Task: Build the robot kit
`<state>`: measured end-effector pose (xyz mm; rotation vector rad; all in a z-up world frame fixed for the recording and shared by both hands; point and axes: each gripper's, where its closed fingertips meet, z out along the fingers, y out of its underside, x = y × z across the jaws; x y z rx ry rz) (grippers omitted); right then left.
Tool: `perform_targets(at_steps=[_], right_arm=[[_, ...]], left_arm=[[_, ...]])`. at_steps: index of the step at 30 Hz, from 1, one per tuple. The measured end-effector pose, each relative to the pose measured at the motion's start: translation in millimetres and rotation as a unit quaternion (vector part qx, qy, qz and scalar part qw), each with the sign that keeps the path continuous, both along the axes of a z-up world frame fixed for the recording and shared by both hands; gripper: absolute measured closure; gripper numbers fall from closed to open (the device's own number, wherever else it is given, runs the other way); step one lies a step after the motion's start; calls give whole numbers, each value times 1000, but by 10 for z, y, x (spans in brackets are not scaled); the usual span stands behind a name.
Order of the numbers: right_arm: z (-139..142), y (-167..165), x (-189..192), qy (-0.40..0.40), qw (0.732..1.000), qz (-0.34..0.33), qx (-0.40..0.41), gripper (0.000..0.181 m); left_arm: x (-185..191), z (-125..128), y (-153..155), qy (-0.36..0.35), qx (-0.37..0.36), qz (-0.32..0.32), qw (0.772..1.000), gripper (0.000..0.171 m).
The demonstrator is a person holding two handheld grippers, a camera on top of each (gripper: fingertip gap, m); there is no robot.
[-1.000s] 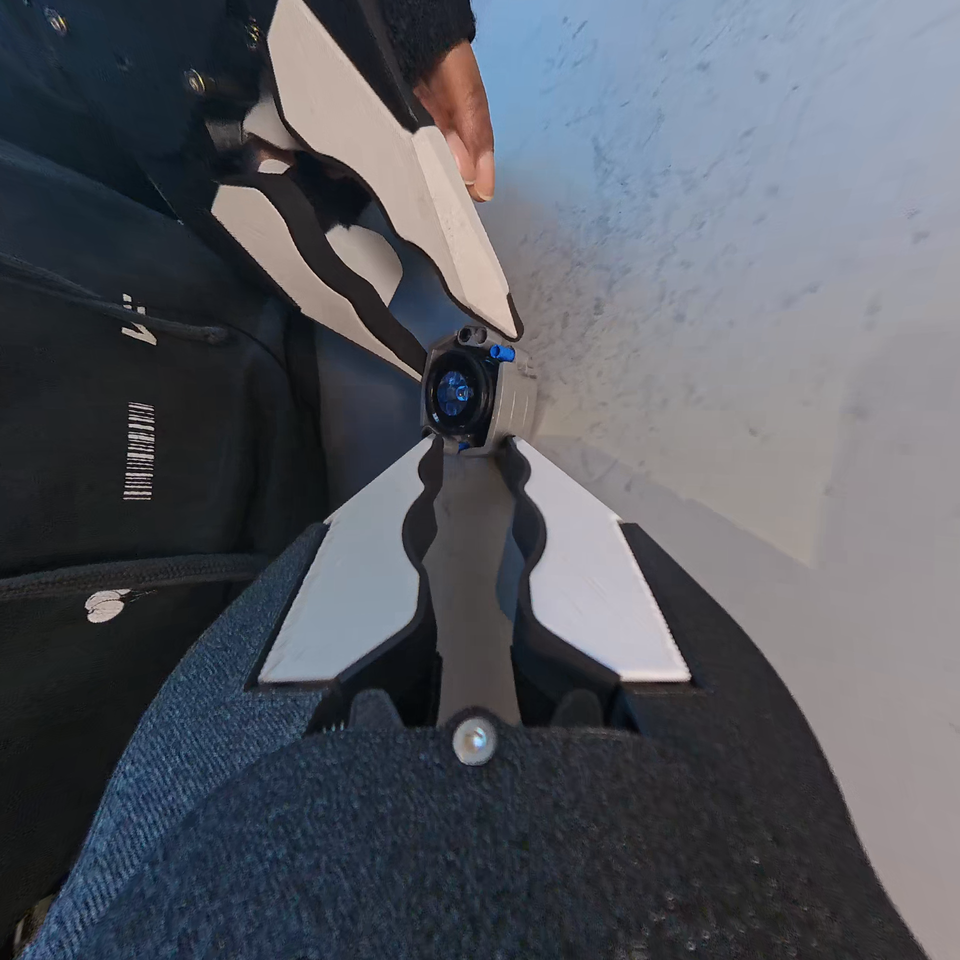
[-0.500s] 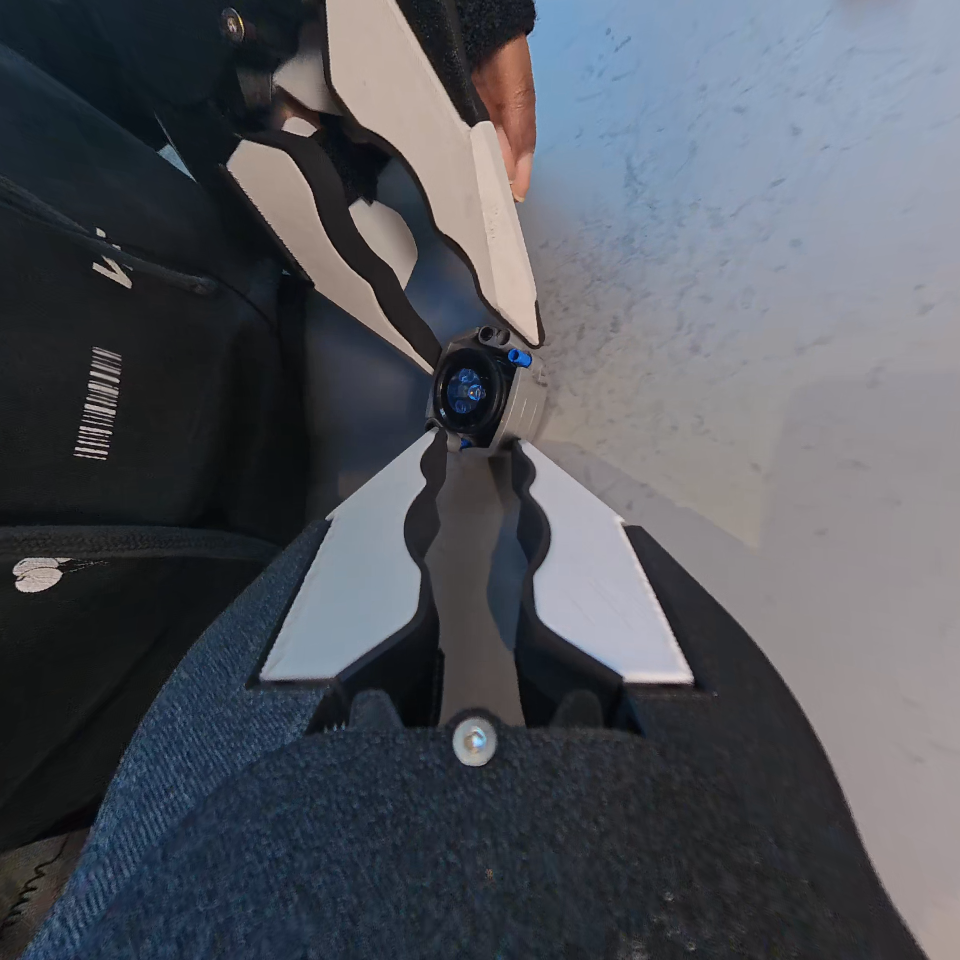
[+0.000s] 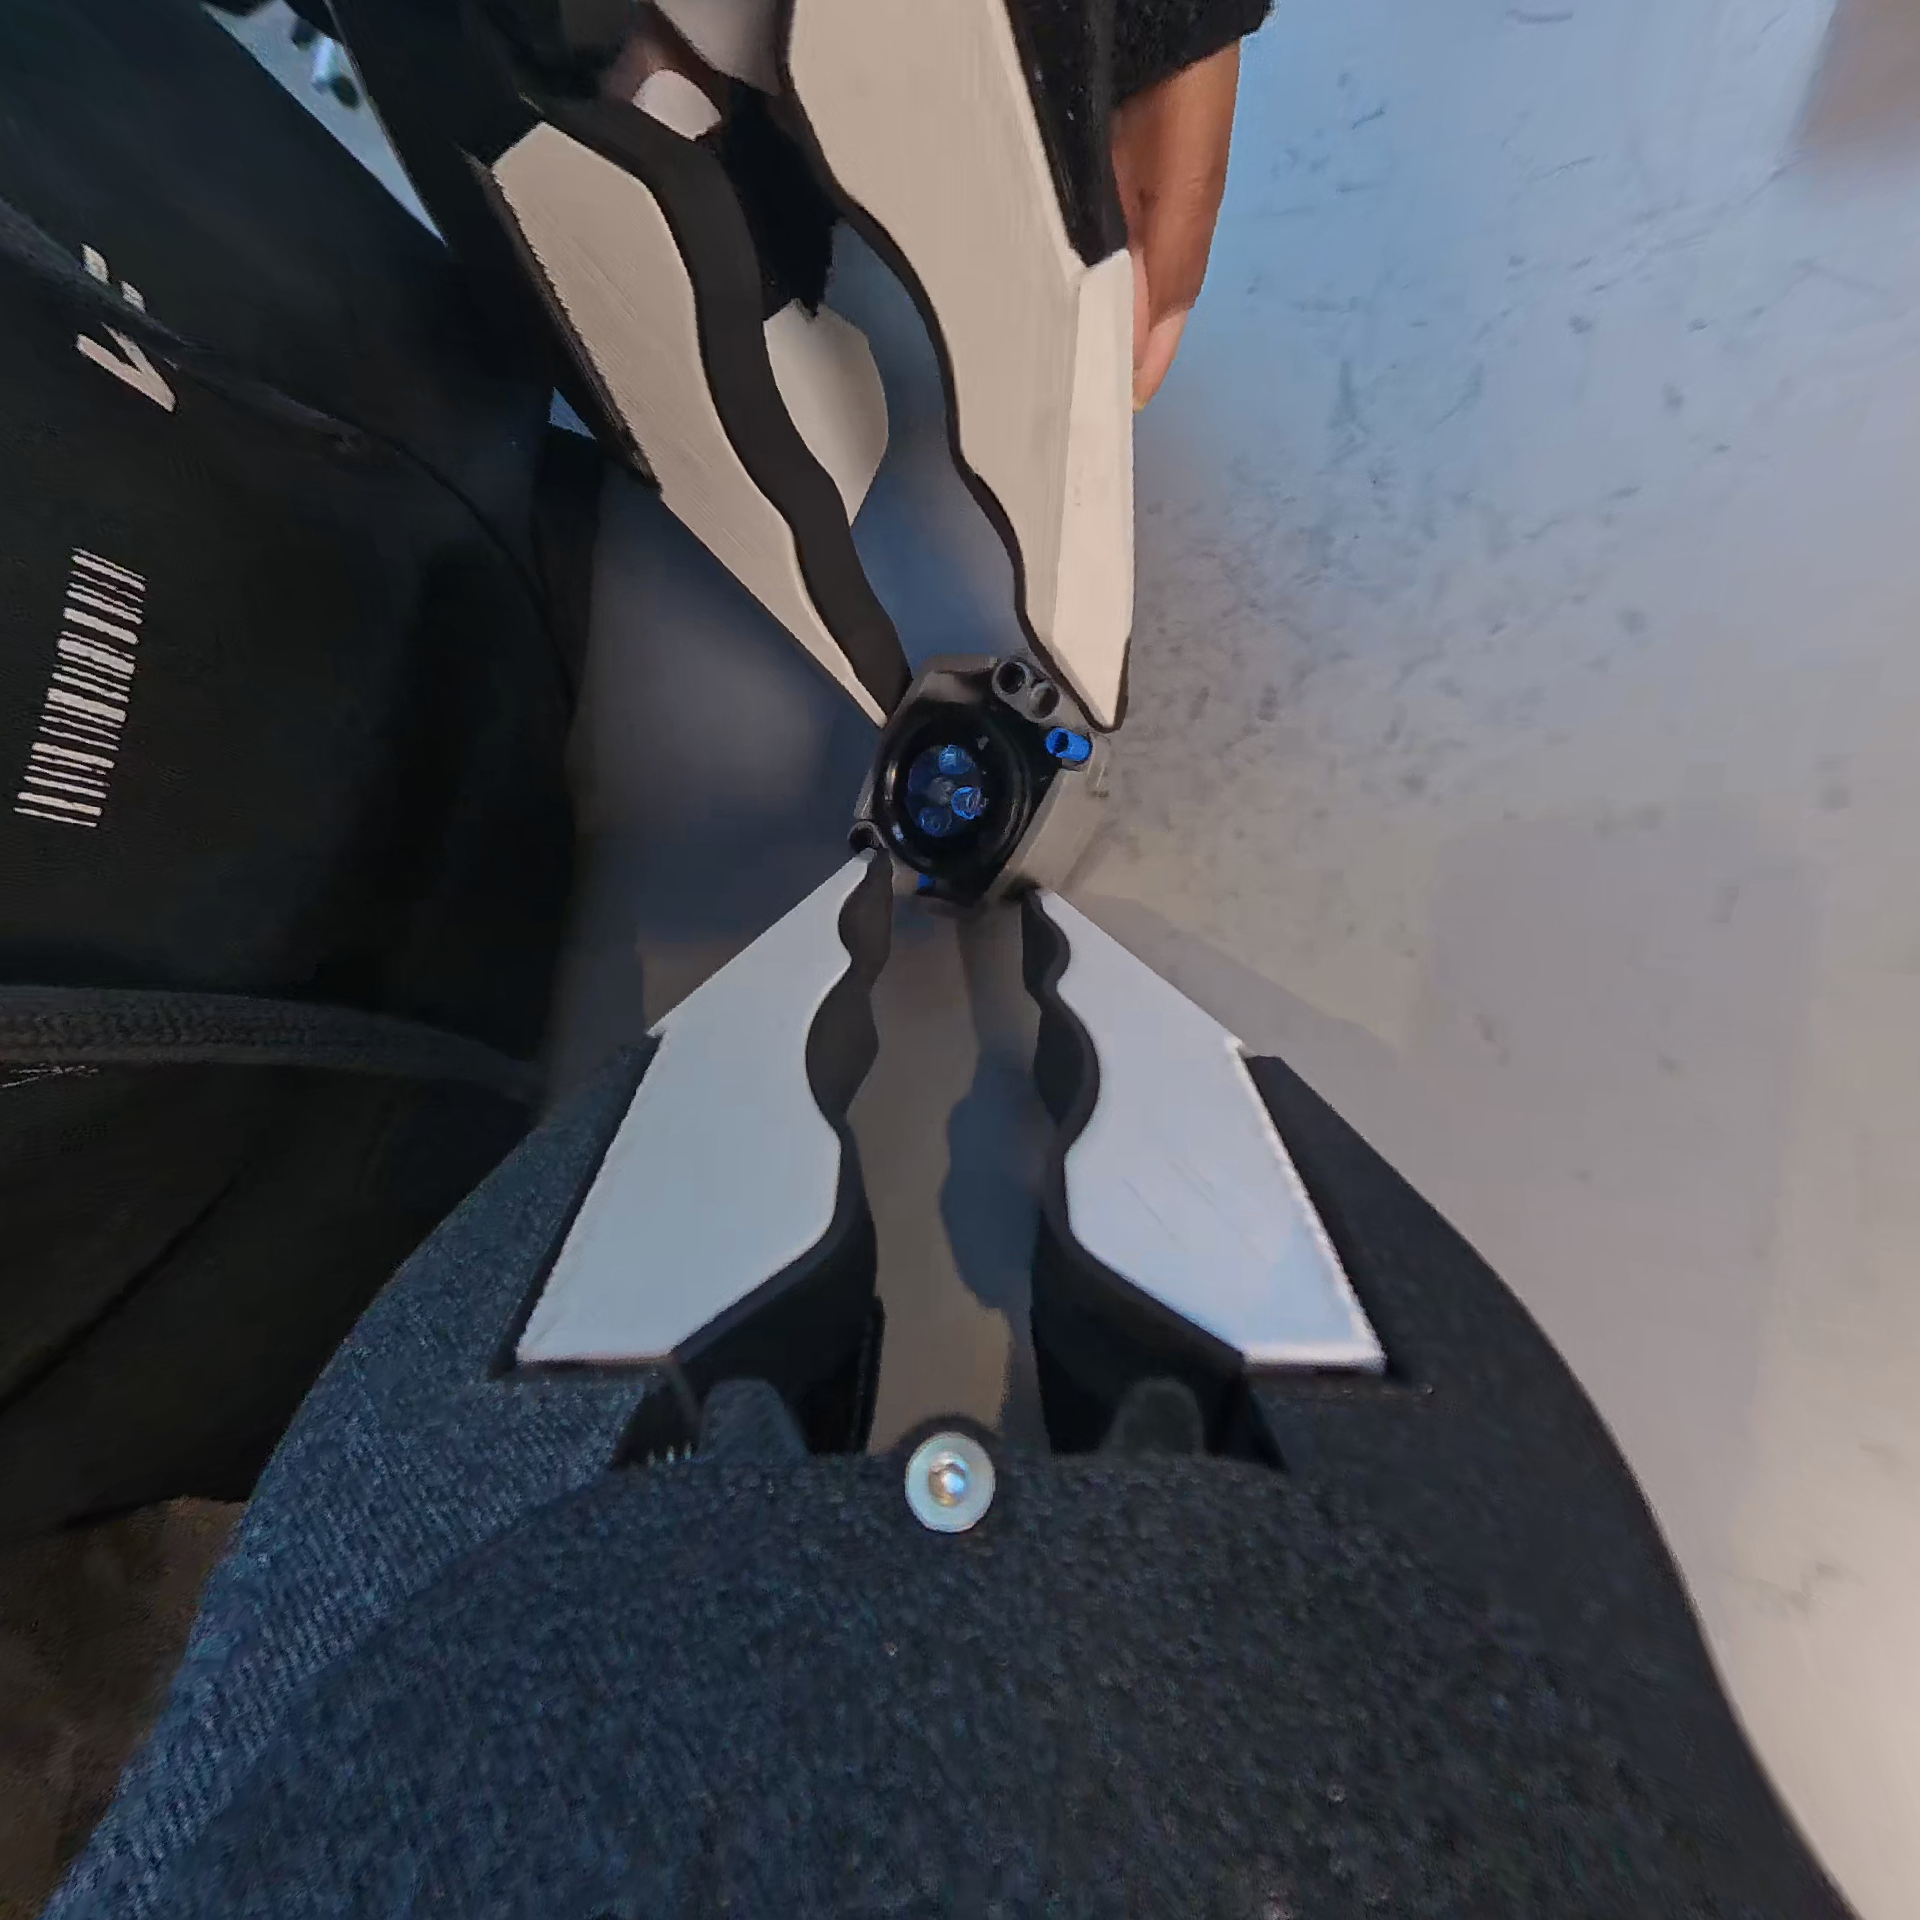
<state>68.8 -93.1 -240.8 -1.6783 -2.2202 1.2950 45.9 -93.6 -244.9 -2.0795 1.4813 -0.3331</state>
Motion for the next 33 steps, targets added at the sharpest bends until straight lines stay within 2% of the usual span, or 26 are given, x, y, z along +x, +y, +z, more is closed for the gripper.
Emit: perform_targets(at_steps=[10,13,18,23,33], right_arm=[[-4,3,-42,-15,1000,9,5,159],[-2,4,-51,-26,1000,-8,-10,159],[4,63,-72,-64,993,-50,-83,156],[49,70,-39,-74,990,-47,-111,147],[10,87,-15,-104,982,-67,-143,148]], left_arm=[[-19,-37,-7,-21,-7,-2,1000,137],[-32,-36,-12,-22,-14,-5,1000,136],[-68,-22,21,-29,-25,2,999,136],[-69,-31,47,-15,-11,3,1000,136],[-63,-31,66,1,5,1,1000,136]])
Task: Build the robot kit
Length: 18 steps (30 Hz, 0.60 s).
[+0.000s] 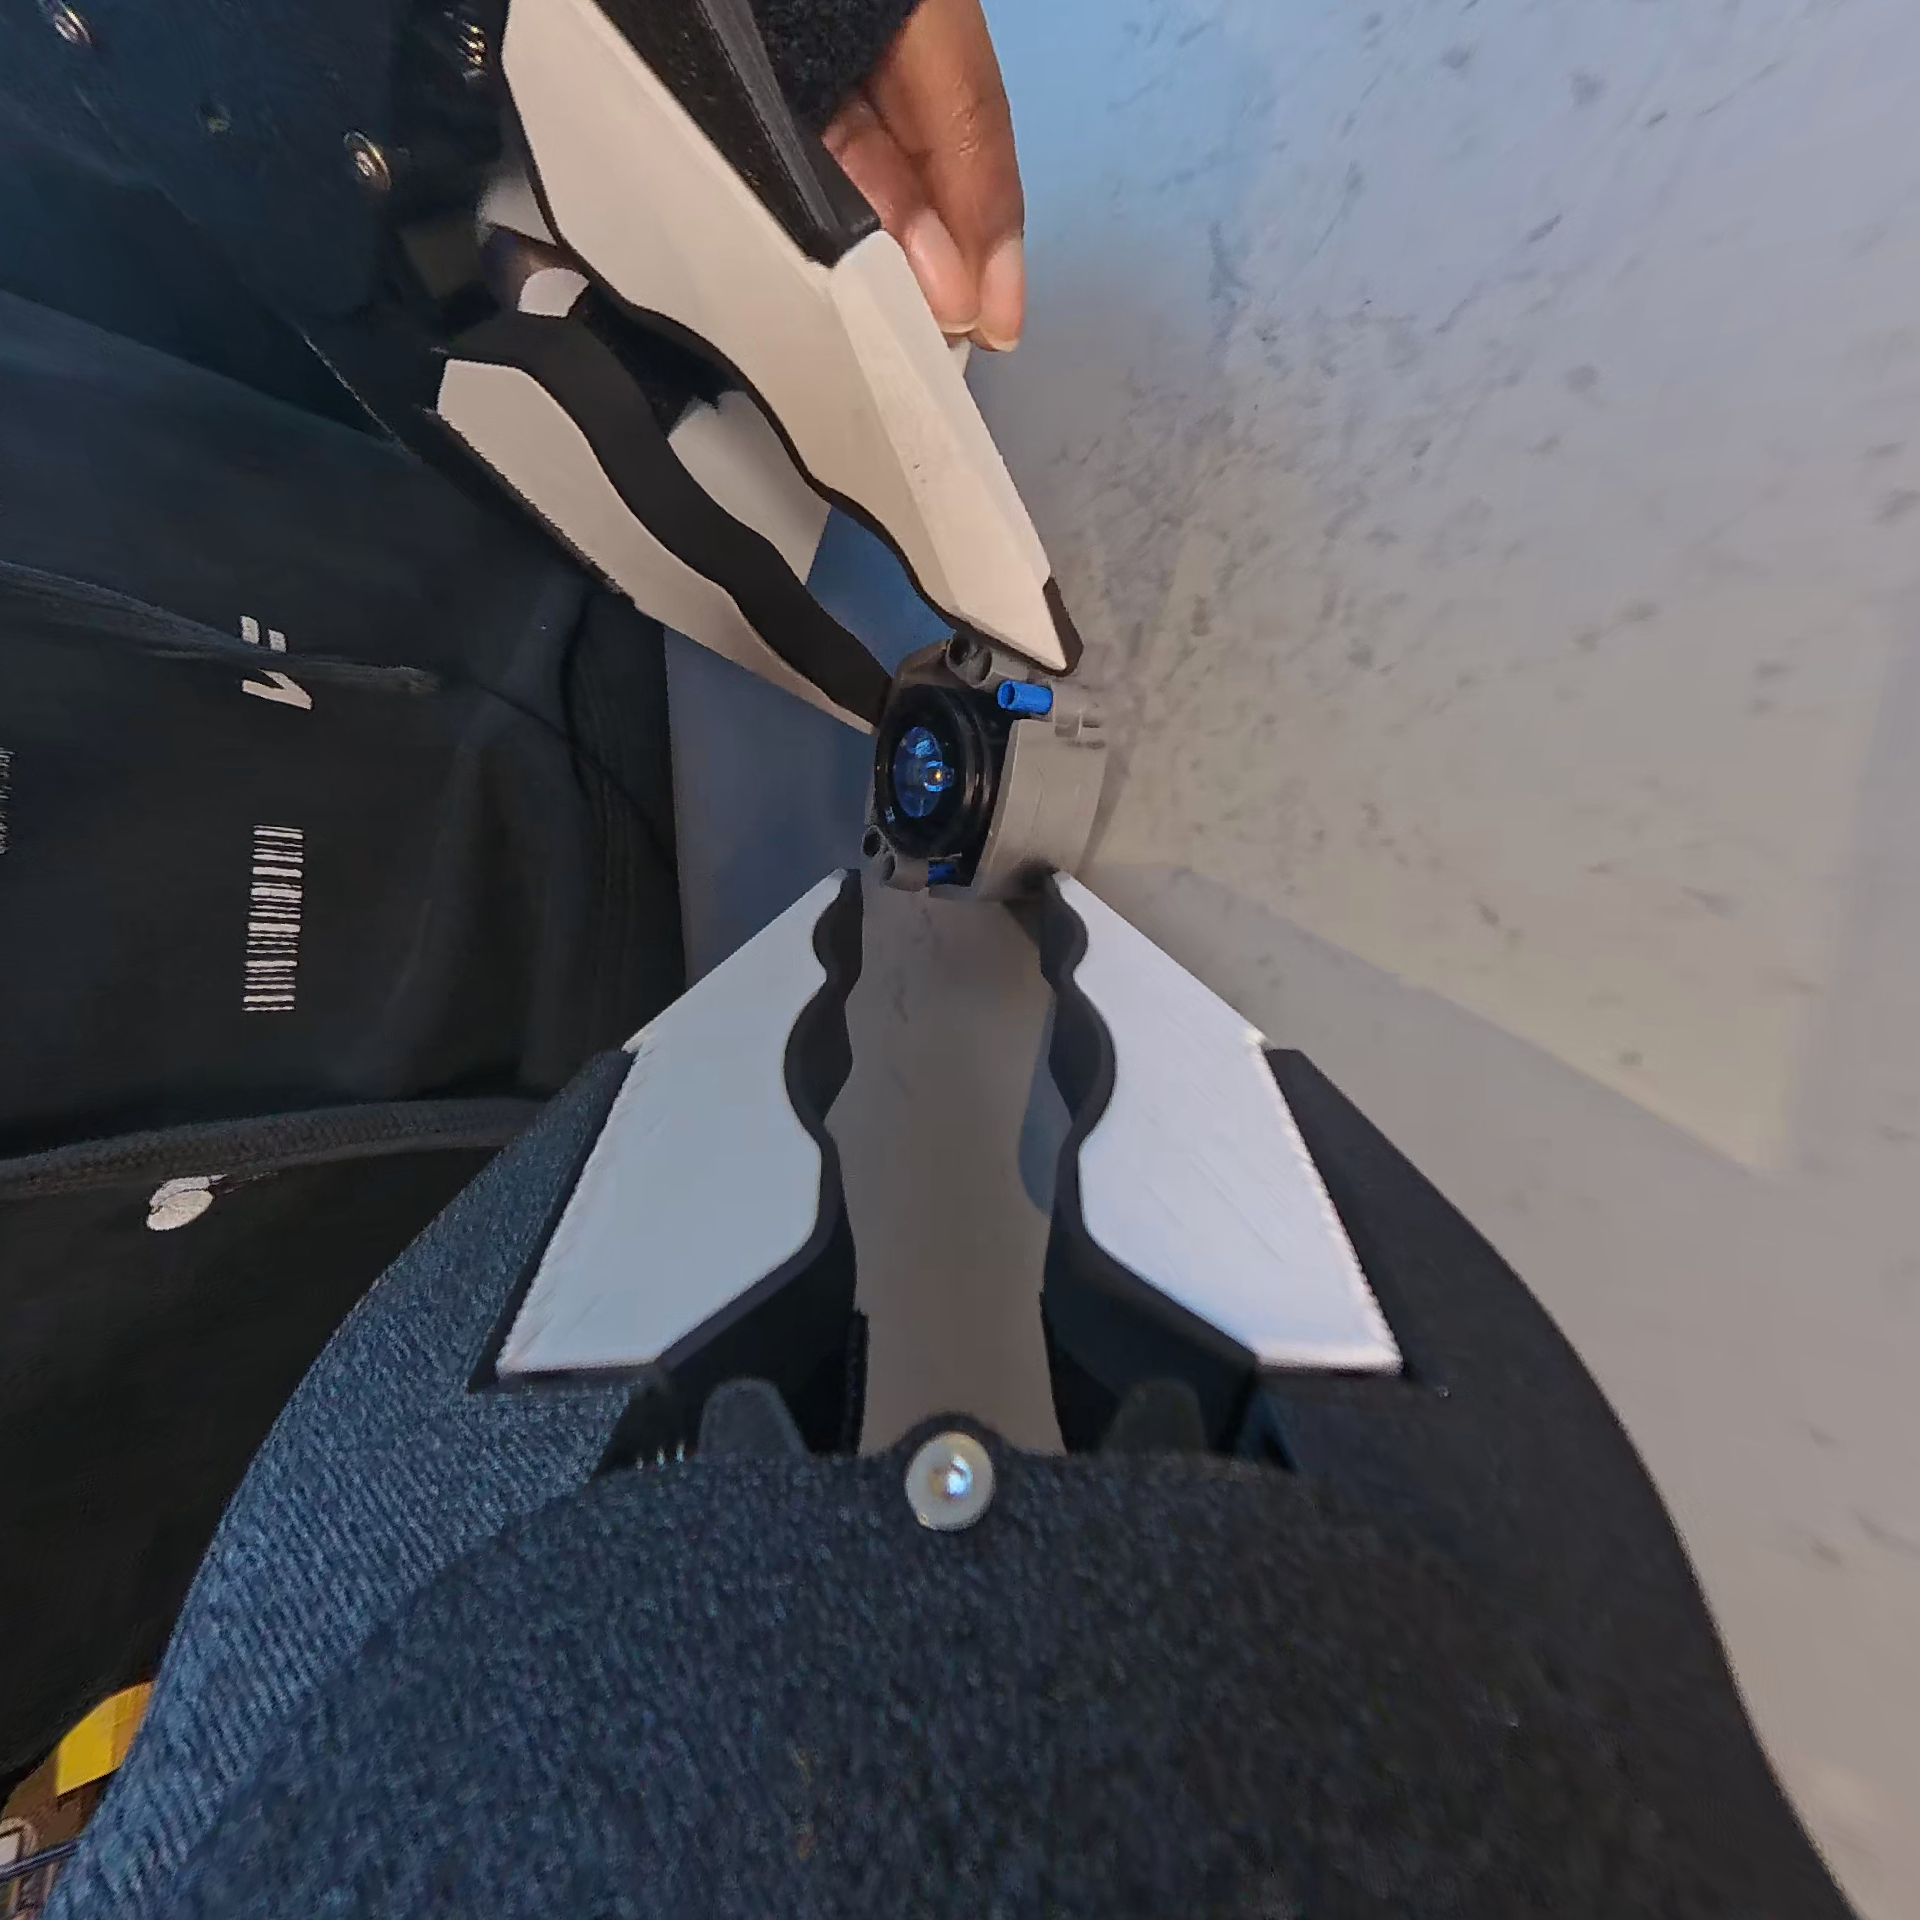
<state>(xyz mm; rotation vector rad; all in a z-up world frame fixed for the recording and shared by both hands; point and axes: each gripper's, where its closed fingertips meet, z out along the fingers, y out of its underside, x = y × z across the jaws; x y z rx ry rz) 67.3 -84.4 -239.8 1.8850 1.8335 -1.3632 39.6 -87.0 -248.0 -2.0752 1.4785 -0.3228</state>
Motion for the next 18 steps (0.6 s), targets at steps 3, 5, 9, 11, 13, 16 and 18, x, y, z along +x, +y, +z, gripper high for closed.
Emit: perform_targets(at_steps=[3,5,9,11,13,16,18], right_arm=[[-9,2,-6,-4,1000,3,-2,149],[-28,13,-13,-13,1000,0,-5,151],[-43,16,-17,-31,999,5,-13,153],[-46,12,-22,-31,999,16,2,153],[-46,-1,-24,-28,999,28,18,153],[-47,-12,-24,-24,998,41,41,153],[-50,-18,-23,-21,998,42,41,153]], left_arm=[[-1,10,7,4,3,-3,1000,136],[6,16,7,4,2,-5,1000,136],[11,21,14,3,0,-7,1000,137],[9,15,14,-2,-5,-7,1000,137],[9,13,13,-7,-7,-7,1000,137],[11,7,12,-12,-5,-7,1000,137],[13,7,10,-17,-7,-7,1000,137]])
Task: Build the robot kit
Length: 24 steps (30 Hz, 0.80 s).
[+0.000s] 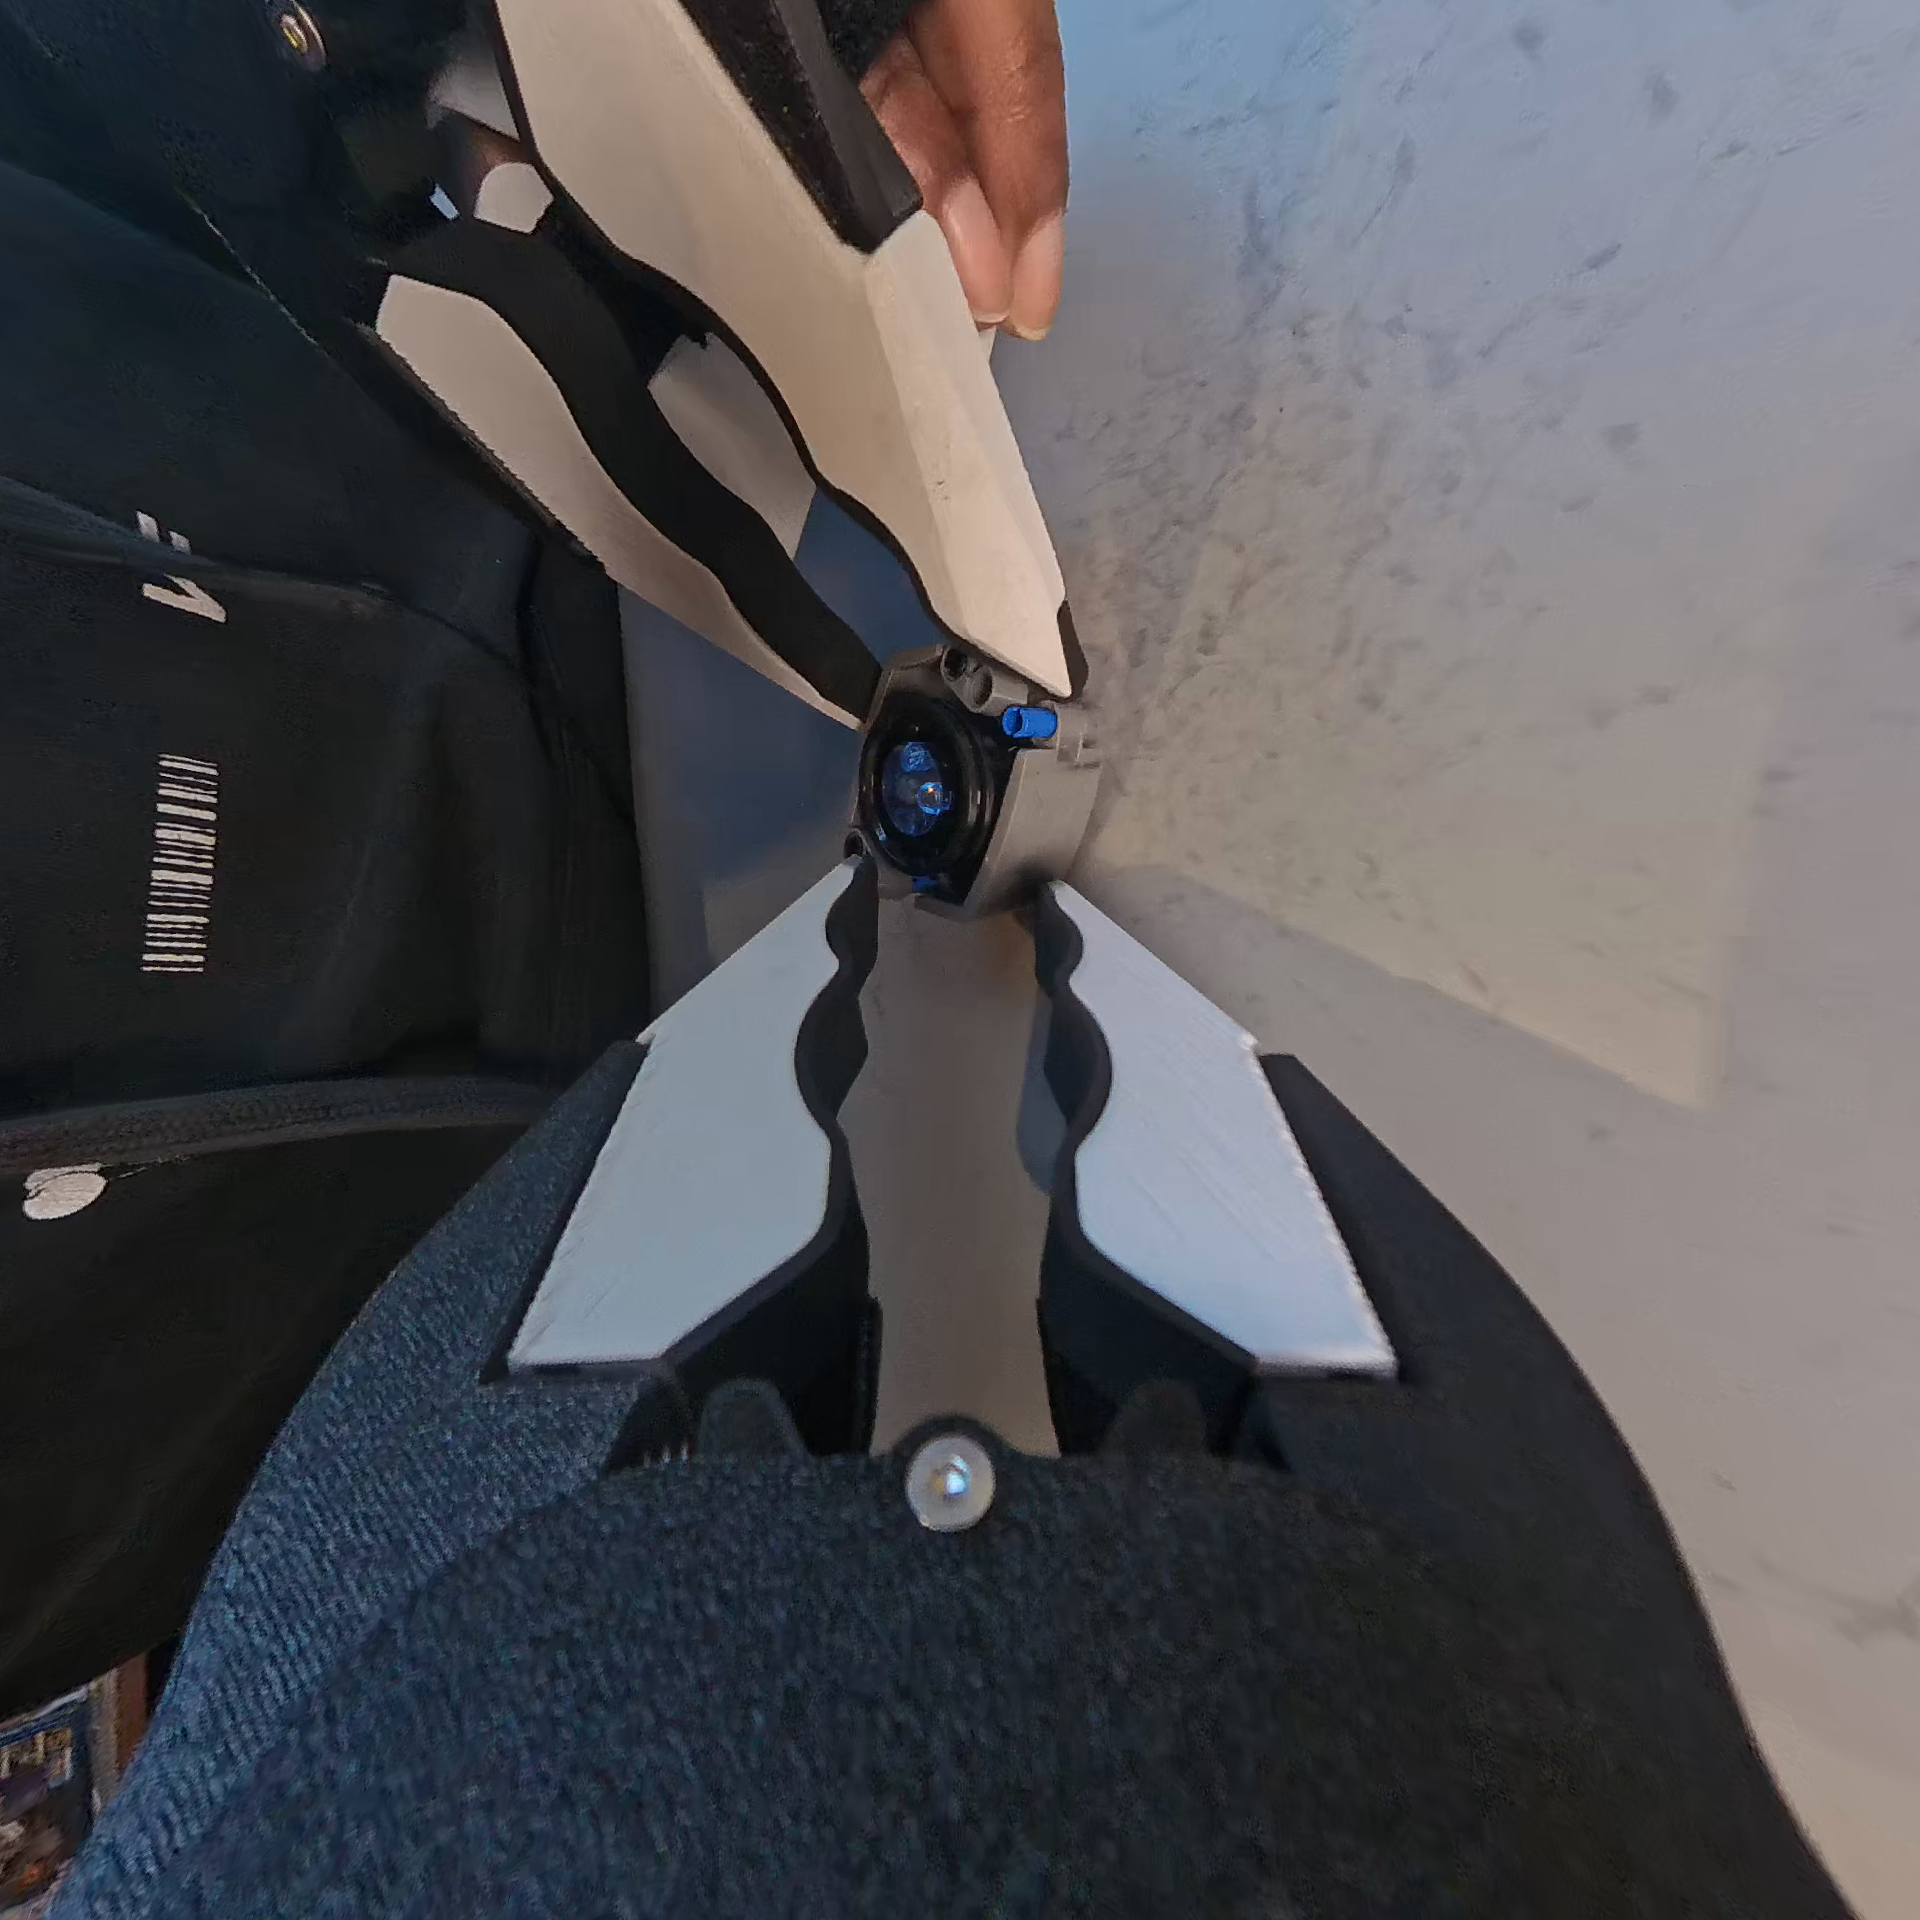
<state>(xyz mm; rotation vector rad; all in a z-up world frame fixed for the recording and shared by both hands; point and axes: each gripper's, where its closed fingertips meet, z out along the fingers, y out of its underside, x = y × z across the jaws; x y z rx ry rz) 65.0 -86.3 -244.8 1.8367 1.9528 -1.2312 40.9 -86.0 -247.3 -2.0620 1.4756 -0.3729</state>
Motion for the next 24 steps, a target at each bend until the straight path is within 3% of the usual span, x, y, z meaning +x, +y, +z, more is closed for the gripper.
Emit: perform_targets(at_steps=[12,24], right_arm=[[-12,-1,4,24,999,18,-18,153],[-48,6,-2,46,995,88,3,159]], left_arm=[[9,-2,-2,-12,-18,-9,1000,137],[4,-15,-3,0,-27,2,1000,136]])
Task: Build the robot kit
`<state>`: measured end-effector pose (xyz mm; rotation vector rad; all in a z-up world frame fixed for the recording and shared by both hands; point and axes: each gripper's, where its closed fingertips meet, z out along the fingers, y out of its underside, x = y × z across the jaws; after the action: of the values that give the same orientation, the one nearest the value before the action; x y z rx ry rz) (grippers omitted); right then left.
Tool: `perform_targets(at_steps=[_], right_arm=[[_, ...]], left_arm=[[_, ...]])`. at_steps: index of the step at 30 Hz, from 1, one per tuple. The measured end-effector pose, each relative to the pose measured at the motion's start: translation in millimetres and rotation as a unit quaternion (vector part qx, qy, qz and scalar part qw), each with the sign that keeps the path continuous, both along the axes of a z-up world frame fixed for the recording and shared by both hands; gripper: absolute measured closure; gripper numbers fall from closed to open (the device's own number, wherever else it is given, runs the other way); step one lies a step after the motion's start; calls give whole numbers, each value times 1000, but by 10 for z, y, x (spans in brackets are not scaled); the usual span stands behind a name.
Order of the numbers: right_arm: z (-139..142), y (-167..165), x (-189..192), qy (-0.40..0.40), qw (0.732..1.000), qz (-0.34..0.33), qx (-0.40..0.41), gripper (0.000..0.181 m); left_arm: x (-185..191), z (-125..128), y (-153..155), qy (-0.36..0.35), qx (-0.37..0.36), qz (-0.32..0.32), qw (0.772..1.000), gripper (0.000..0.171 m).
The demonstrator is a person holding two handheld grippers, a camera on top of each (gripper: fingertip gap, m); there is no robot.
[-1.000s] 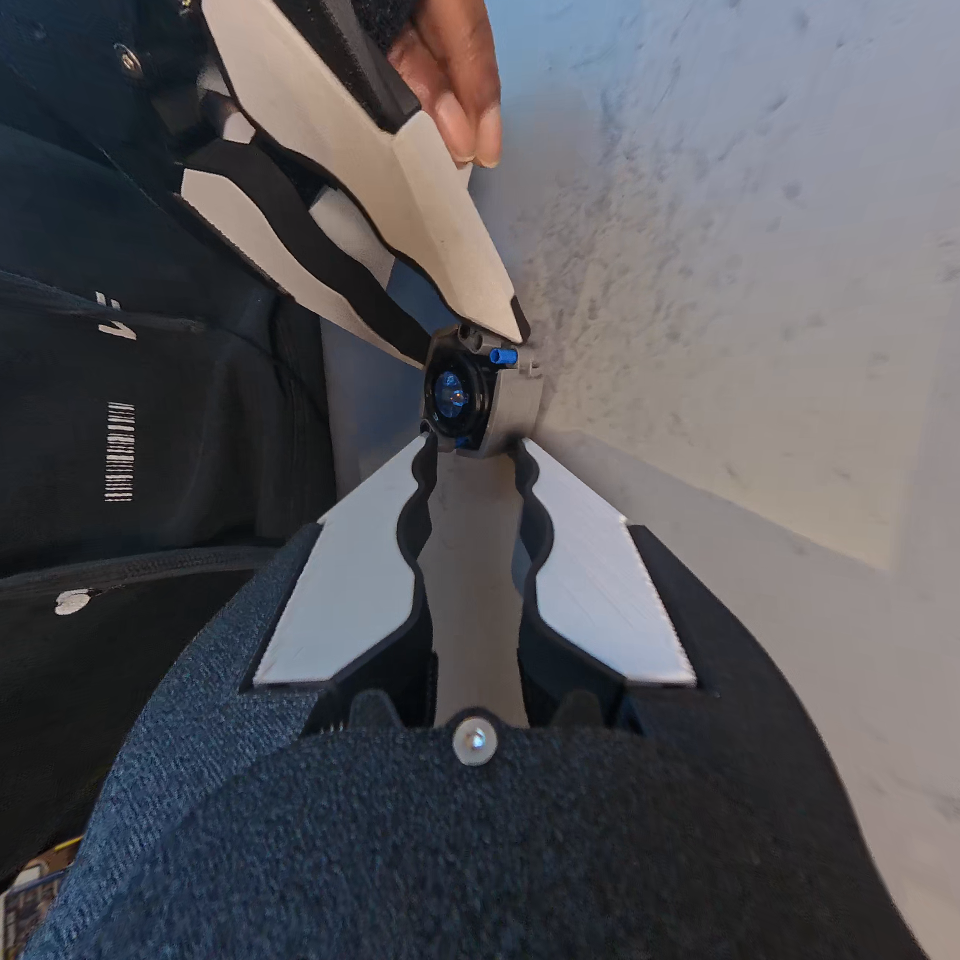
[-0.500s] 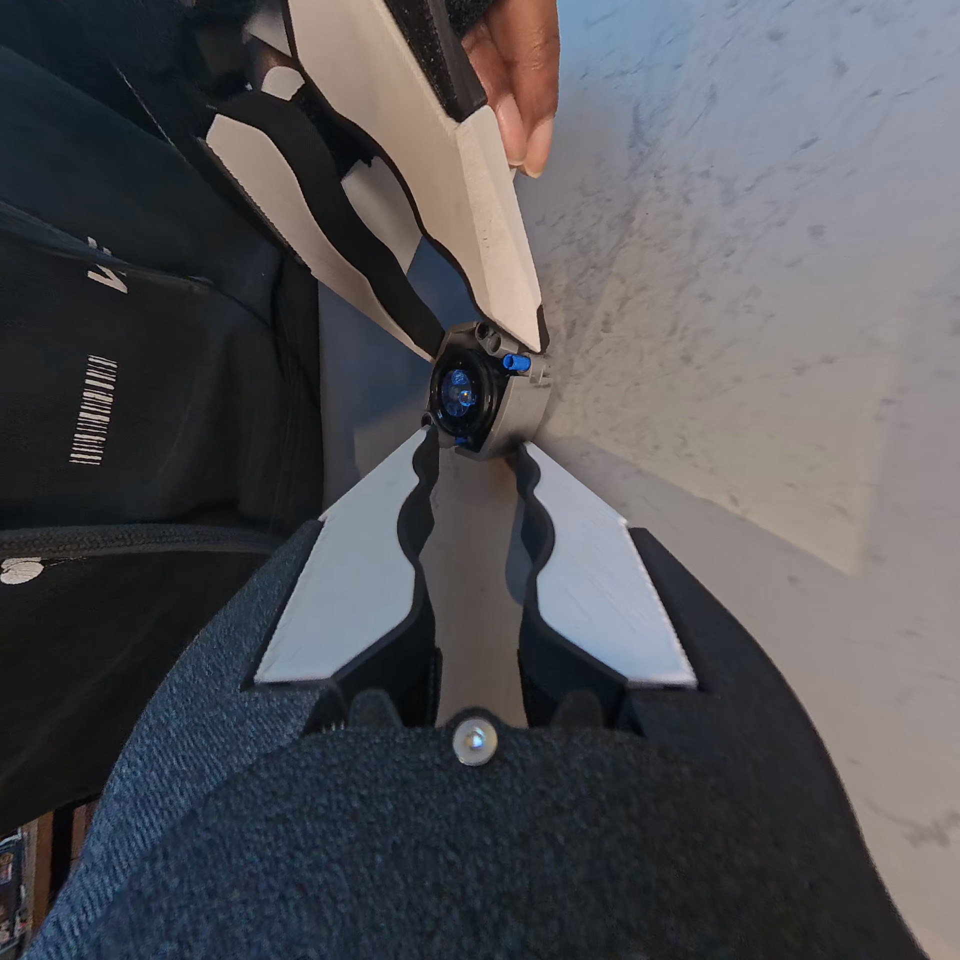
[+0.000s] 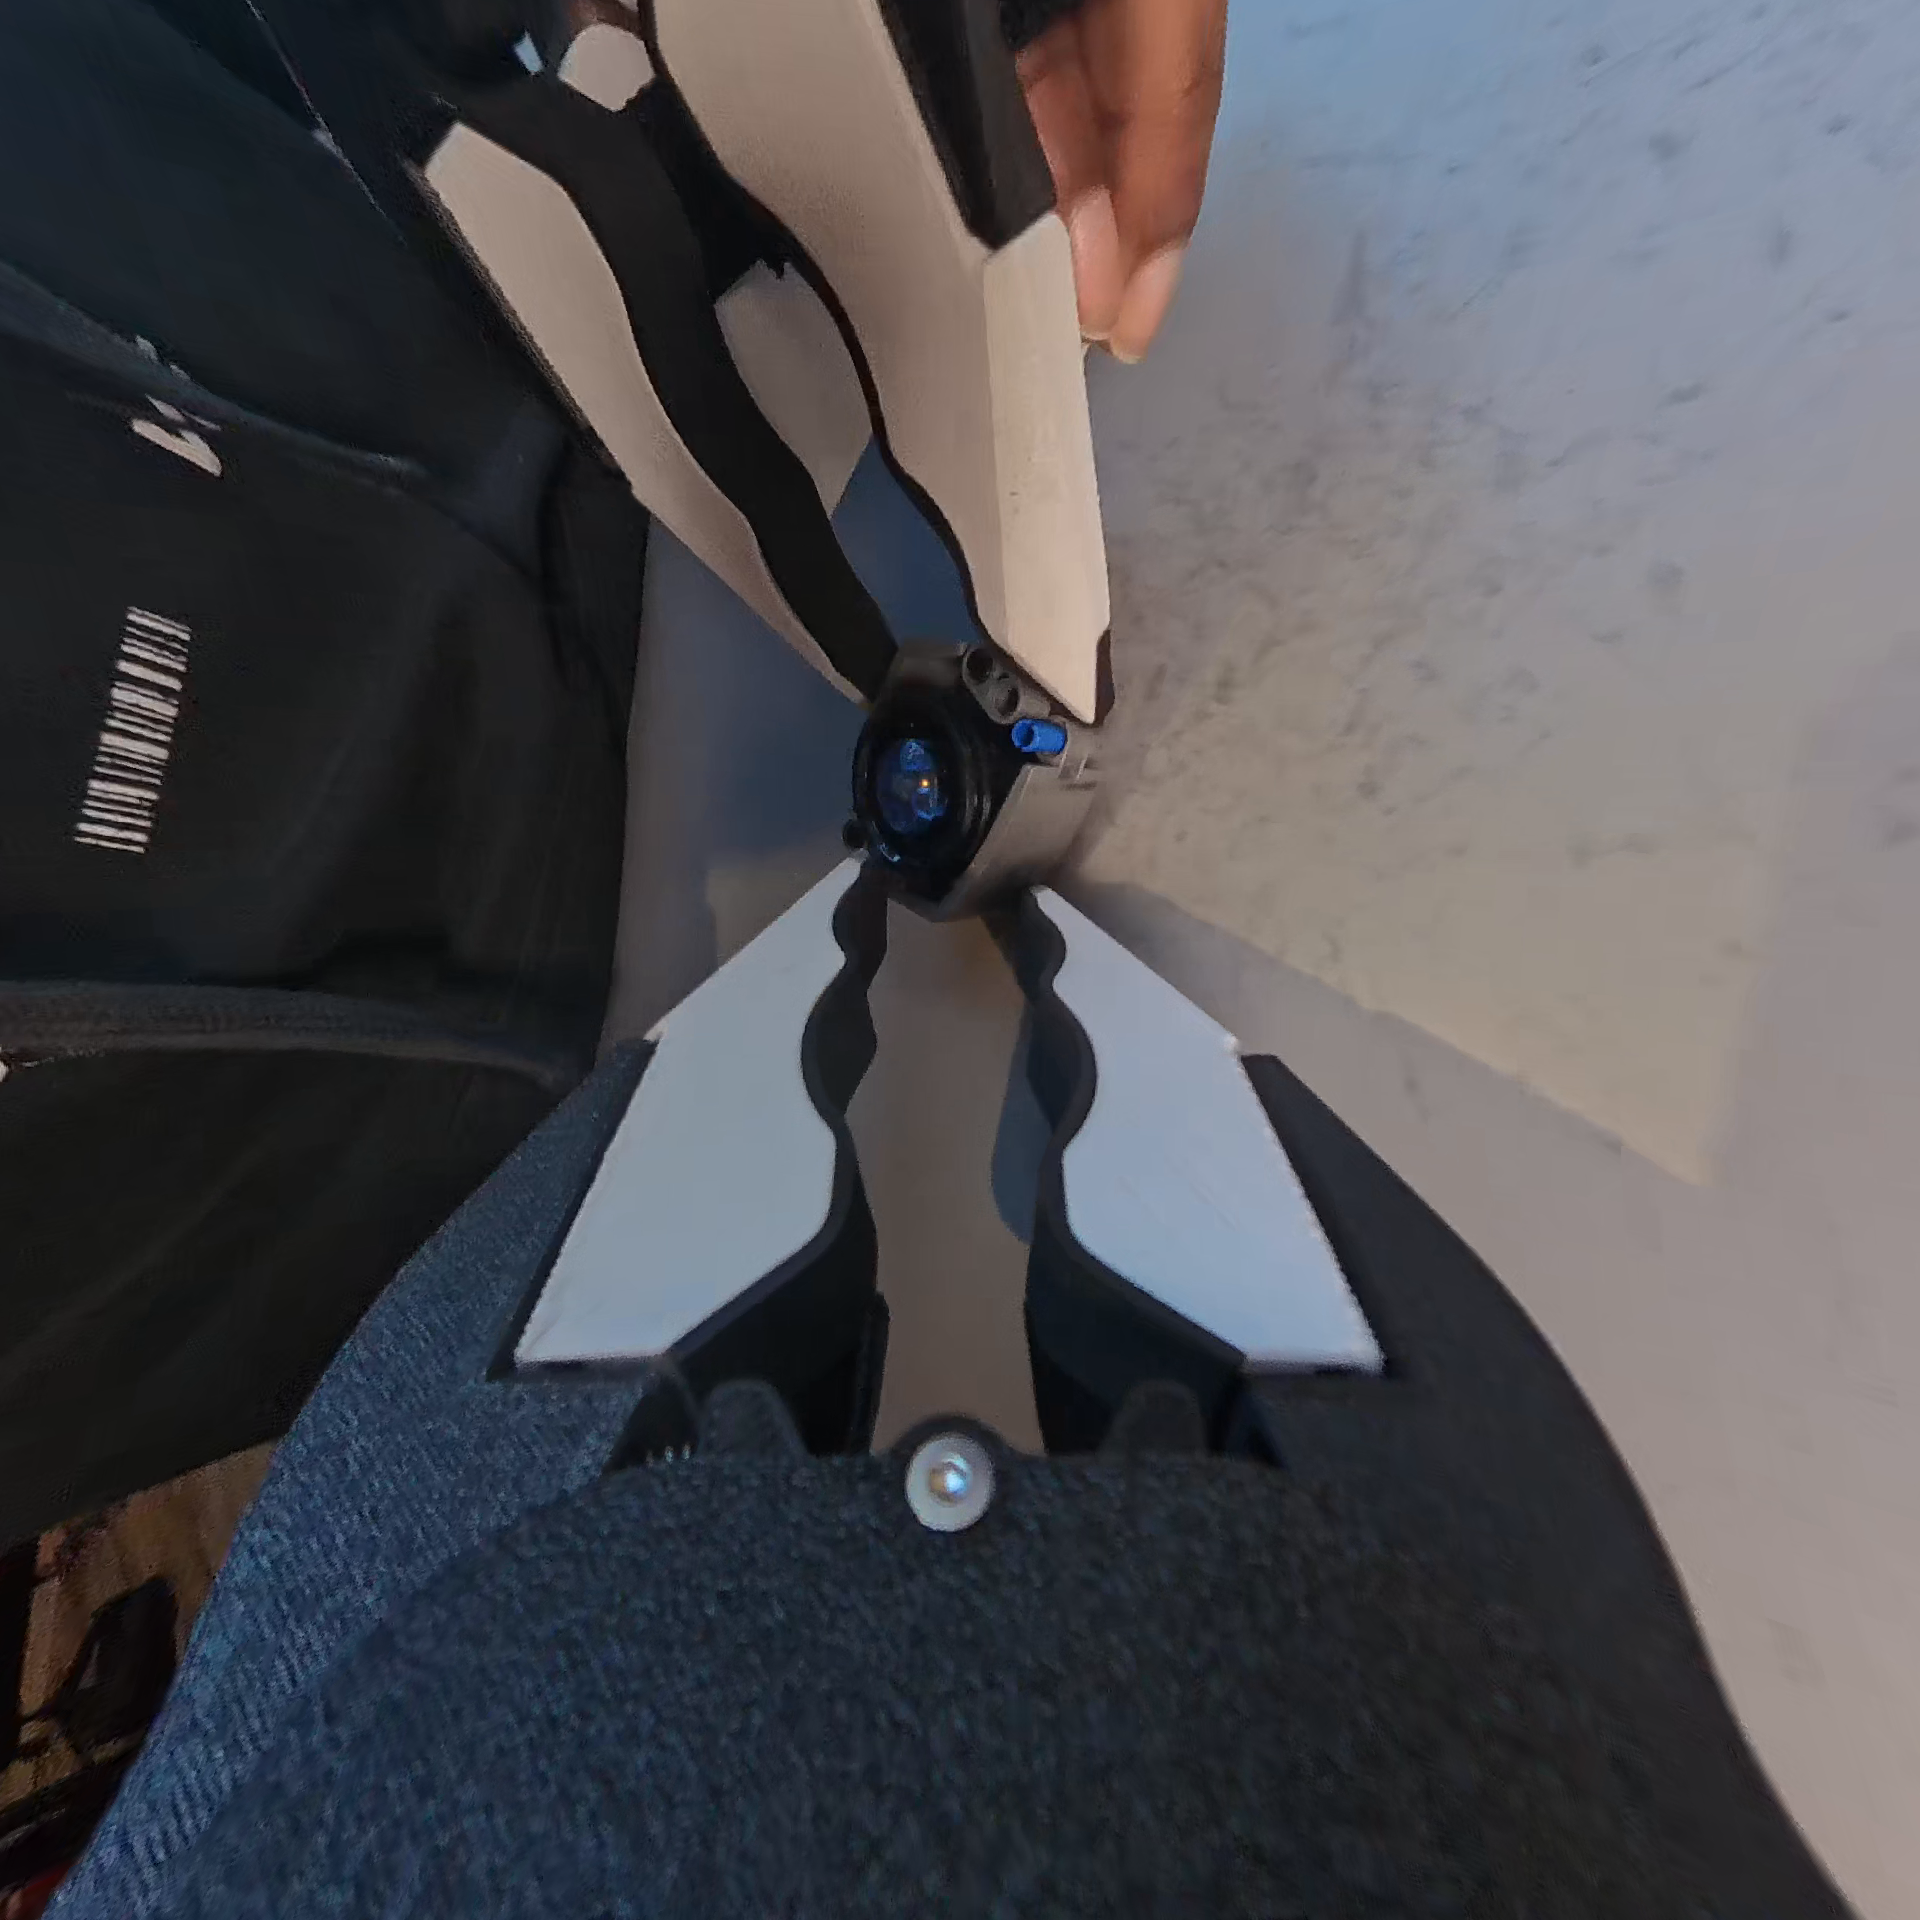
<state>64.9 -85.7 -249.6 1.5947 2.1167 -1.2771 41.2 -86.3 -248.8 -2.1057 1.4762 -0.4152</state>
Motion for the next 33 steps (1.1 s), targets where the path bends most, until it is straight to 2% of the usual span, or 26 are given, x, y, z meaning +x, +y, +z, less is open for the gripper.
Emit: perform_targets(at_steps=[6,10,15,21,24,28,31,33], right_arm=[[10,12,-13,-15,1000,2,-2,154],[74,5,10,-13,1000,11,-7,136],[92,77,69,18,999,-14,42,130],[181,60,-70,90,990,-102,44,134],[215,65,-137,93,986,-139,13,136],[127,97,-179,82,985,-147,40,144],[106,107,-181,73,985,-143,60,145],[108,107,-183,74,984,-150,62,145]], left_arm=[[-6,3,-10,-5,-5,1,1000,135],[0,-5,11,-4,4,0,1000,137],[13,-9,7,-13,14,4,1000,138],[-7,18,45,-35,49,16,998,139],[-12,26,55,-42,67,23,997,140],[-3,35,58,-48,88,31,994,140],[-61,2,22,-66,48,61,995,143],[-106,54,0,-111,1,97,989,142]])
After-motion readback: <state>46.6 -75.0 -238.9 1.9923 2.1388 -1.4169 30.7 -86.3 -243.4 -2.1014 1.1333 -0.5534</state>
